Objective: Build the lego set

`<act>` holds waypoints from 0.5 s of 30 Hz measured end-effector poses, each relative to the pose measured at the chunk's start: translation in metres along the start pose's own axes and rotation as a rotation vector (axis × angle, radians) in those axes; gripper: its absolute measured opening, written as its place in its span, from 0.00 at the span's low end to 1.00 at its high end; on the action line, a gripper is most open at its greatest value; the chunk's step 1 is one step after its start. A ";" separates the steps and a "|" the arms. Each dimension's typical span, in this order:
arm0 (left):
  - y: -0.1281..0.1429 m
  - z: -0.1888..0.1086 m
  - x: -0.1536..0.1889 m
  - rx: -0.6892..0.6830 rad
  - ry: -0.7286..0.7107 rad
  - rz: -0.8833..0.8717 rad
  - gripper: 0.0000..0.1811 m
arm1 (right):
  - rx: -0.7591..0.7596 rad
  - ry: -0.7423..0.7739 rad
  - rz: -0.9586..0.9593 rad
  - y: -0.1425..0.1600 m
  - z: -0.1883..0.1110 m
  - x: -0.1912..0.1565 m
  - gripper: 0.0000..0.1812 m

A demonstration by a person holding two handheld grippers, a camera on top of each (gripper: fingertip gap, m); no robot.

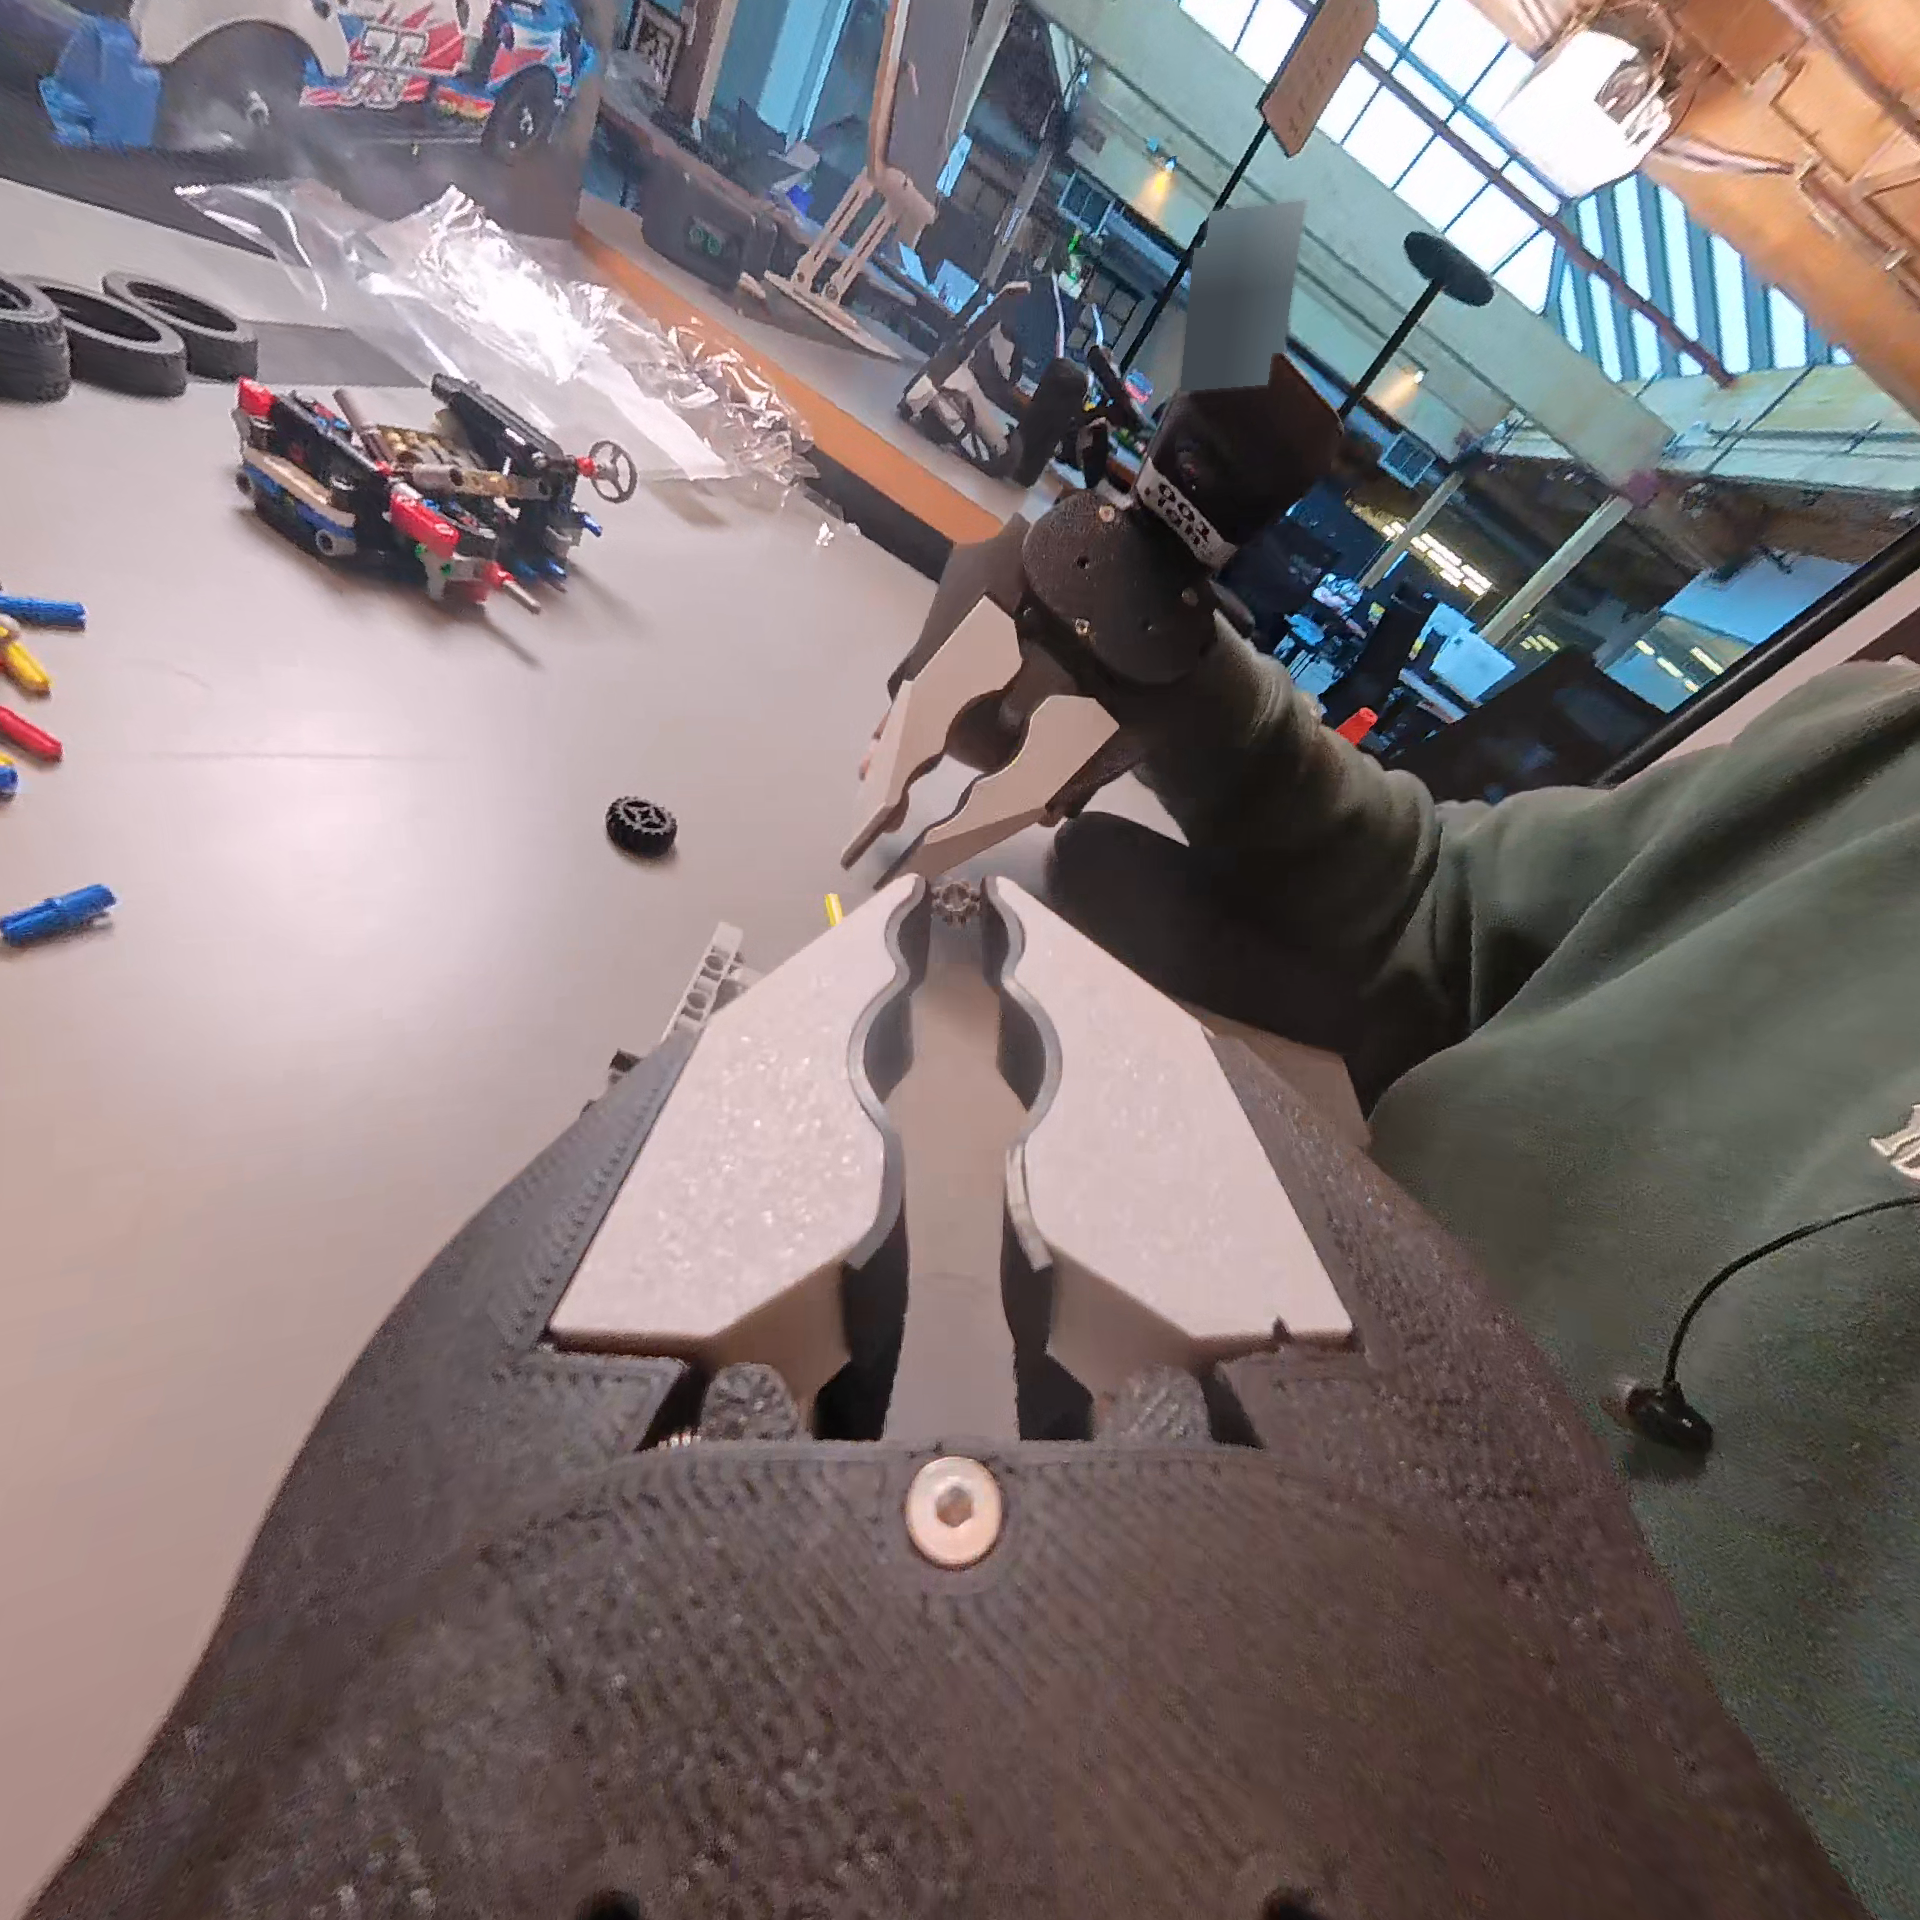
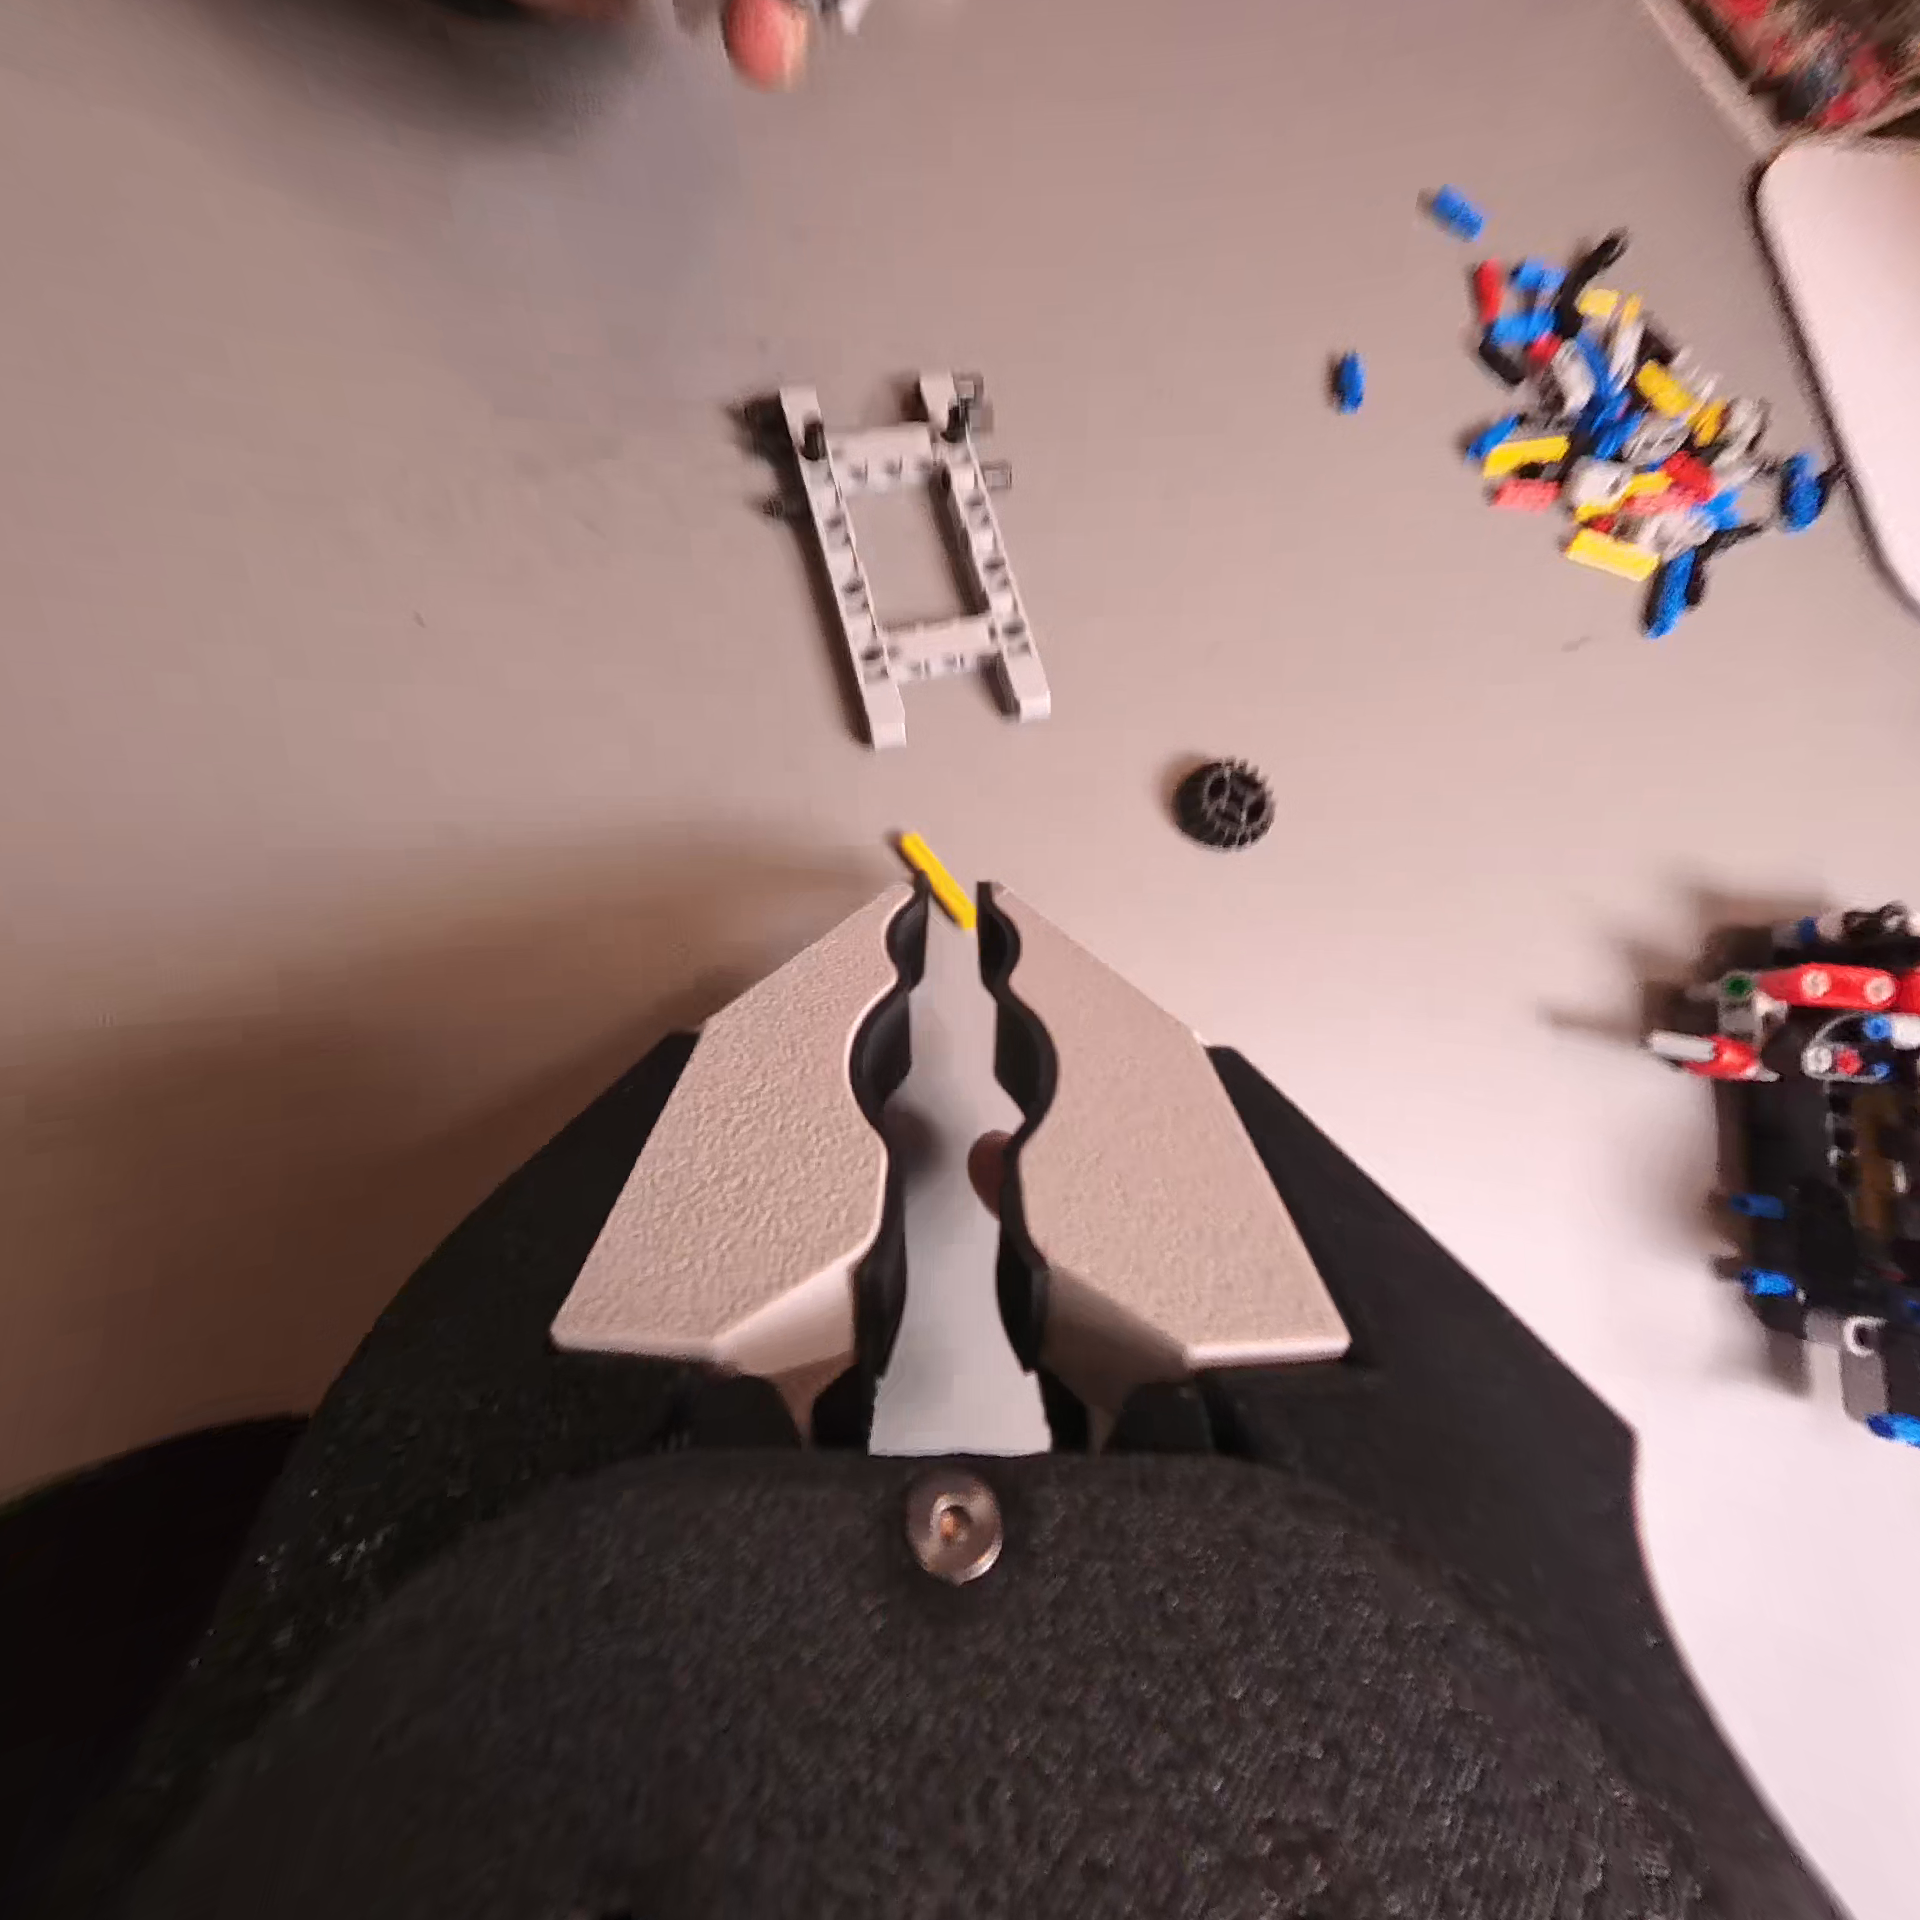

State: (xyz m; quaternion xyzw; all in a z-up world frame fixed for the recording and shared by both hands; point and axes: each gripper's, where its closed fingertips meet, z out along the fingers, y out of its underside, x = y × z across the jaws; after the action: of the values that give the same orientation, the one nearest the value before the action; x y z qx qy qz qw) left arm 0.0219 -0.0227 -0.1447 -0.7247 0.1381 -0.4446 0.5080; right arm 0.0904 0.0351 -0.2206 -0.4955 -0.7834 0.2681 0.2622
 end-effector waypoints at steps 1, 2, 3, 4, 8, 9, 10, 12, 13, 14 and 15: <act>0.002 0.000 -0.002 -0.016 -0.007 0.007 0.04 | -0.027 -0.016 0.004 0.006 0.002 0.001 0.06; 0.004 0.000 -0.003 -0.032 -0.009 0.012 0.04 | -0.042 -0.047 0.009 0.010 0.004 0.000 0.08; 0.007 0.000 -0.005 -0.049 -0.009 0.022 0.04 | -0.054 -0.077 0.015 0.012 0.006 -0.001 0.10; 0.010 0.000 -0.007 -0.071 -0.014 0.035 0.04 | -0.054 -0.097 0.018 0.011 0.007 0.000 0.09; 0.020 0.000 -0.008 -0.130 -0.030 0.075 0.04 | -0.110 -0.176 0.010 0.012 0.011 0.000 0.09; 0.025 0.002 -0.007 -0.160 -0.035 0.096 0.04 | -0.115 -0.182 0.001 0.010 0.013 -0.001 0.08; 0.032 0.003 -0.007 -0.203 -0.042 0.127 0.04 | -0.114 -0.179 -0.007 0.009 0.015 -0.001 0.06; 0.050 0.007 -0.005 -0.318 -0.054 0.210 0.04 | -0.107 -0.174 -0.019 0.006 0.018 -0.002 0.02; 0.062 0.008 -0.004 -0.386 -0.059 0.259 0.04 | -0.110 -0.168 -0.022 0.006 0.018 -0.003 0.02; 0.073 0.009 -0.004 -0.458 -0.072 0.310 0.04 | -0.113 -0.163 -0.022 0.006 0.017 -0.003 0.02; 0.084 0.009 -0.005 -0.527 -0.088 0.364 0.04 | -0.114 -0.160 -0.020 0.006 0.017 -0.004 0.02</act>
State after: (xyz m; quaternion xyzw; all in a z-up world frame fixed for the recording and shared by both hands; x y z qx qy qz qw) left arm 0.0471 -0.0514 -0.2205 -0.8133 0.3536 -0.2636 0.3795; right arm 0.0845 0.0306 -0.2376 -0.4790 -0.8207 0.2592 0.1729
